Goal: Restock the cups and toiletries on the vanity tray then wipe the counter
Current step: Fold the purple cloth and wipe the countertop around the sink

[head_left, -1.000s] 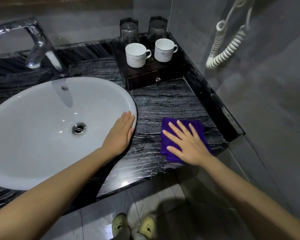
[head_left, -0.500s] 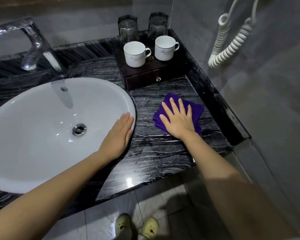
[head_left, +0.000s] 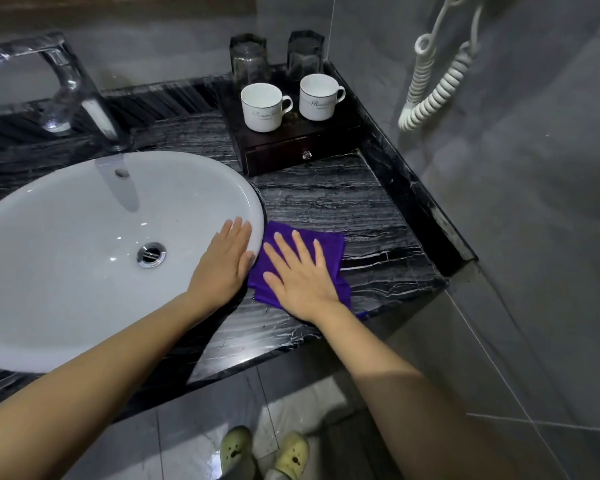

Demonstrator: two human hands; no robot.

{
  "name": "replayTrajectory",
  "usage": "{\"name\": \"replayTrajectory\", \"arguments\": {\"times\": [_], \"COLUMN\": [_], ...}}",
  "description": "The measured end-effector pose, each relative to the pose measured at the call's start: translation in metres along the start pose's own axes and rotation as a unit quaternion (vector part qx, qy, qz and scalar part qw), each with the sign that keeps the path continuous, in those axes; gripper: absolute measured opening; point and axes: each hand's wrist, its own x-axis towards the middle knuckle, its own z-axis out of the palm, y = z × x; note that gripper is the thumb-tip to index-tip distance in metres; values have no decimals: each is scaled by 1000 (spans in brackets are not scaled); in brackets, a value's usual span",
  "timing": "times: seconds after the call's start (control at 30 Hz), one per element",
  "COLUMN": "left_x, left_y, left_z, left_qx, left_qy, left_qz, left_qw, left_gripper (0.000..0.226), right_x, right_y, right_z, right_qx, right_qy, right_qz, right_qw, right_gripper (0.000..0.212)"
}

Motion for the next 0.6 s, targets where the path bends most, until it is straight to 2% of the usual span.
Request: {"name": "replayTrajectory", "arguments": {"times": [0.27, 0.4, 0.6], "left_x": [-59, -70, -72], "left_y": [-21, -25, -27], "left_z": [-17, -19, -15], "left_qx": [18, 53, 81], "left_qy": [-27, -36, -40], "left_qz": [-30, -52, -53], "left_qw": [999, 997, 994], "left_gripper": [59, 71, 89], "right_x": [-37, -52, -50], "right_y": [-45, -60, -35], "right_z": [16, 21, 13], "right_qx": [10, 7, 4], "right_qy": [10, 5, 9], "right_qz": [-8, -23, -70], "right_qw": [1000, 1000, 998], "right_gripper": [63, 63, 65]}}
